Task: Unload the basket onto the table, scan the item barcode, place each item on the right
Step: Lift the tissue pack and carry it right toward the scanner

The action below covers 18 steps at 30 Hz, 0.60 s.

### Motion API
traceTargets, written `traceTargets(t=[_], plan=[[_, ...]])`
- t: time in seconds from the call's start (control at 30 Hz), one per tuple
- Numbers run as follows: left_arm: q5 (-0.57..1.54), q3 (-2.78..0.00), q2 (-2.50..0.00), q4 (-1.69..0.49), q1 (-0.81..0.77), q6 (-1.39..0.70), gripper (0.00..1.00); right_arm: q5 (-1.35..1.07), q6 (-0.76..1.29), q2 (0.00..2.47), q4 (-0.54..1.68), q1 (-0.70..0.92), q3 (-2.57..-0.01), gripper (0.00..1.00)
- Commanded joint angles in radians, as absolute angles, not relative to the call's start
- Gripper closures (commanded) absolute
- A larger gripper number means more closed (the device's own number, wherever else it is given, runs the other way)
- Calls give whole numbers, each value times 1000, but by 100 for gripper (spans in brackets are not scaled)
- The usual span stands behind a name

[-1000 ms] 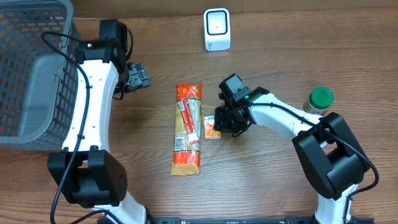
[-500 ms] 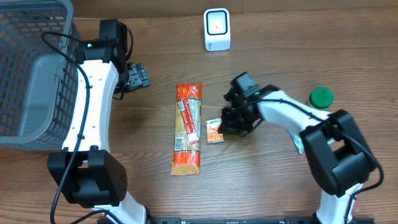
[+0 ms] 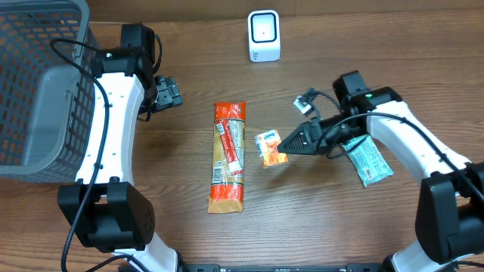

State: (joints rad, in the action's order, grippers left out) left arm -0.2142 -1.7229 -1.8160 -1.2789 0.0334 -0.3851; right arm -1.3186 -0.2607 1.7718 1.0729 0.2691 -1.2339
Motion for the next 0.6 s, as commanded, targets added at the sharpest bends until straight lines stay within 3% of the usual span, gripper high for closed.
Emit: traceTargets(t=[0.0, 0.3, 0.57], plan=[[-224, -1720, -1815, -1278, 32, -370, 0, -1570, -615, 1745, 1183, 210, -1232, 96], [-224, -1720, -1815, -1278, 32, -370, 0, -1570, -1104, 1743, 1697, 54, -1232, 96], [-224, -1720, -1814, -1278, 32, -370, 0, -1570, -1077, 1678, 1695, 17, -1224, 96]])
